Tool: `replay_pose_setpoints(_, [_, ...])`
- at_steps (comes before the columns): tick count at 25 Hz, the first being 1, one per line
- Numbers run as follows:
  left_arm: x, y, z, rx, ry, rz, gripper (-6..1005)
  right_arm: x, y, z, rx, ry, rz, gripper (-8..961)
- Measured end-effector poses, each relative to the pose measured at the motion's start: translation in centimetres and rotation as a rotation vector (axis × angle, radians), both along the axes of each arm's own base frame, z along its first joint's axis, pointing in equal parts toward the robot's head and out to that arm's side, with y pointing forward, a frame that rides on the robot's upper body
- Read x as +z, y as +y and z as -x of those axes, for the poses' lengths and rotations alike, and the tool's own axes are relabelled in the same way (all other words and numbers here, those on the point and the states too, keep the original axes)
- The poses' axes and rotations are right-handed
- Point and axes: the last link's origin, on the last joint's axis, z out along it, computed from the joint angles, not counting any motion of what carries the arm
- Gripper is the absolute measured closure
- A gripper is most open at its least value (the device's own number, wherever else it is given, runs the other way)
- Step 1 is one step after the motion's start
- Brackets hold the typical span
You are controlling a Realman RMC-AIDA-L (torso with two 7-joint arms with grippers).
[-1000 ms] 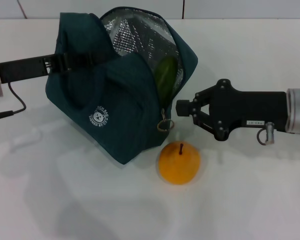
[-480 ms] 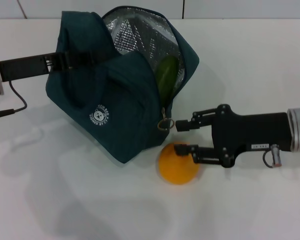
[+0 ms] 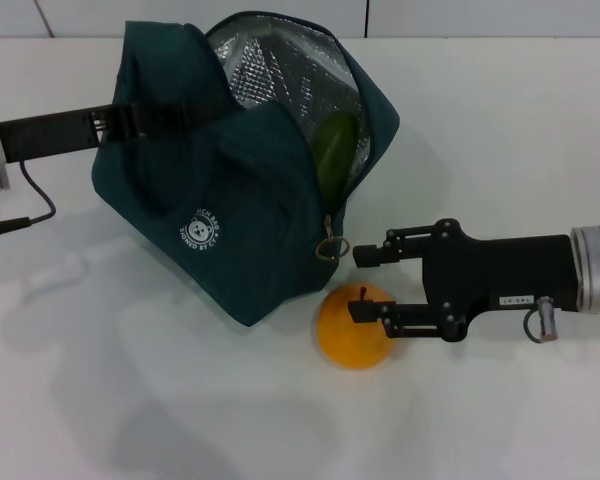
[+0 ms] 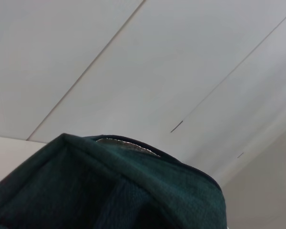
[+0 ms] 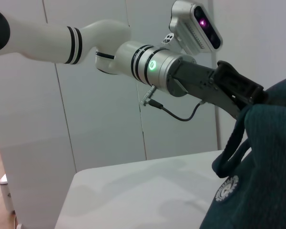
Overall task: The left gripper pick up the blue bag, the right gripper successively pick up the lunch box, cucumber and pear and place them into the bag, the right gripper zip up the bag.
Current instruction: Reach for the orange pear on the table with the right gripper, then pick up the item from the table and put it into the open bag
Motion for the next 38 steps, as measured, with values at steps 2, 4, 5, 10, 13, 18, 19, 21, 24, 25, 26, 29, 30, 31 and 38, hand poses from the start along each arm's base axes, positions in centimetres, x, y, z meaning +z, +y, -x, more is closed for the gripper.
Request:
replay_pose_setpoints(2, [0.0,0.0,0.0,0.000,0.000,0.000,953,-0.2,0.0,0.0,-0.002,-0.004,0.003,393])
replay_pose_setpoints(4, [0.0,0.0,0.0,-0.001,0.000,0.000,953,-0.3,0.0,-0.1,-0.003,-0.008,0.005,404])
replay_pose_setpoints(5, [0.0,0.0,0.0,-0.001,0.000,0.000,953,-0.3,0.0,-0.1,-0.003,-0.010,0.005,410])
replay_pose_setpoints(10, [0.0,0.0,0.0,-0.001,0.000,0.000,952,-0.6,0.0,-0.1,-0.004,-0.023,0.008,437])
replay_pose_setpoints(13, [0.0,0.0,0.0,-0.001,0.000,0.000,952,-1.0,0.0,-0.1,-0.006,-0.035,0.008,461])
replay_pose_setpoints(18, [0.0,0.0,0.0,-0.001,0.000,0.000,952,-1.2,0.0,-0.2,-0.009,-0.046,0.004,526])
replay_pose_setpoints(19, [0.0,0.0,0.0,-0.001,0.000,0.000,952,-1.3,0.0,-0.2,-0.009,-0.047,0.005,538])
replay_pose_setpoints(21, [0.0,0.0,0.0,-0.001,0.000,0.000,951,-1.4,0.0,-0.2,-0.010,-0.051,0.003,560])
replay_pose_setpoints(24, [0.0,0.0,0.0,-0.001,0.000,0.000,951,-1.4,0.0,-0.2,-0.009,-0.054,0.001,595])
replay_pose_setpoints(25, [0.0,0.0,0.0,-0.001,0.000,0.000,951,-1.4,0.0,-0.2,-0.007,-0.055,0.000,606])
replay_pose_setpoints(26, [0.0,0.0,0.0,-0.001,-0.001,0.000,951,-1.4,0.0,-0.2,-0.004,-0.056,-0.002,617])
replay_pose_setpoints(29, [0.0,0.0,0.0,-0.001,-0.001,0.000,951,-1.4,0.0,-0.2,0.000,-0.056,-0.005,709])
replay_pose_setpoints(30, [0.0,0.0,0.0,-0.001,-0.001,0.000,951,-1.4,0.0,-0.2,-0.001,-0.055,-0.006,777])
replay_pose_setpoints(31, [0.0,0.0,0.0,-0.001,-0.001,0.000,951,-1.4,0.0,-0.2,-0.001,-0.053,-0.007,846])
replay_pose_setpoints(38, [-0.1,-0.1,0.1,0.004,-0.001,0.001,950,-0.3,0.1,0.2,0.015,-0.021,-0.011,892])
